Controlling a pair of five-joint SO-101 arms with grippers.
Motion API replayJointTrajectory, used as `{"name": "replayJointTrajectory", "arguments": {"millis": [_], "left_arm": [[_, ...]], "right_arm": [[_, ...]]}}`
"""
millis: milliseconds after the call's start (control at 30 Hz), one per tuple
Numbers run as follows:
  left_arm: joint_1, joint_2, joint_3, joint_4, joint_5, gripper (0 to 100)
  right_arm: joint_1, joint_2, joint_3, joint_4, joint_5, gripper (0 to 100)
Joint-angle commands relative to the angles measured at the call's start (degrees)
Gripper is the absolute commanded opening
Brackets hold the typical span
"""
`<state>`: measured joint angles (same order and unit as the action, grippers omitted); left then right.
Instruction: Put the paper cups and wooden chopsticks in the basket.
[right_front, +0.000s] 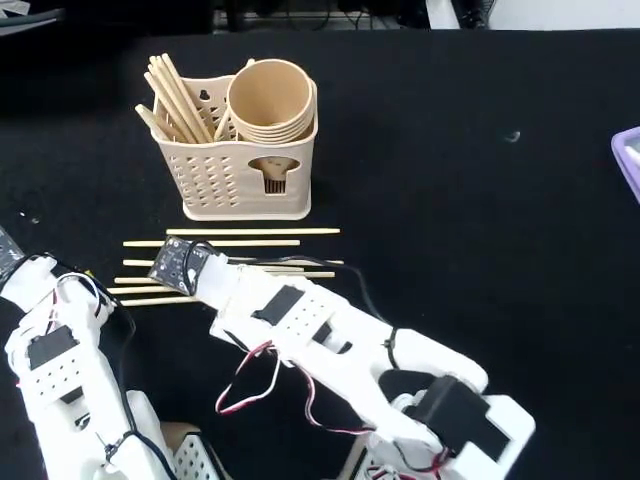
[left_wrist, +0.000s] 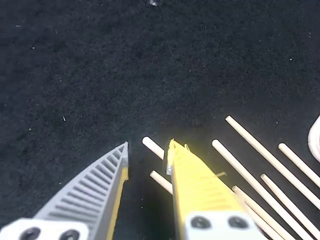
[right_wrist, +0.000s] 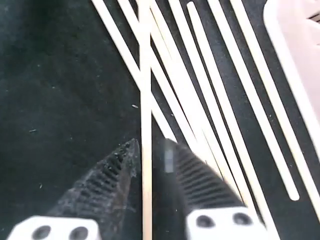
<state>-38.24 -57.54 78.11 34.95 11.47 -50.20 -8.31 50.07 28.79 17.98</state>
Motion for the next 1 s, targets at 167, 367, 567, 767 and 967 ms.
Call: {"name": "replayJointTrajectory", "arguments": {"millis": [167,367,567,767,967], "left_arm": [[1.3,-1.1,-1.5,-1.0,0.3,14],[1.3,-1.1,-1.4,-1.0,0.3,14],[1.3,-1.1,-1.4,-1.0,0.3,14],[1.3,-1.1,-1.3,-1.0,0.2,14],[1.3,-1.1,-1.4,-1.0,0.3,14]], "right_arm": [[1.0,4.1,-1.7,-1.4,0.4,22.5],[1.0,6.4,-4.0,1.5,0.5,22.0],[1.0,6.3,-4.4,3.0,0.4,1.1],[0.9,4.0,-4.4,6.1,0.4,1.1],[1.2,-3.2,-2.8,12.0,0.5,1.1]]}}
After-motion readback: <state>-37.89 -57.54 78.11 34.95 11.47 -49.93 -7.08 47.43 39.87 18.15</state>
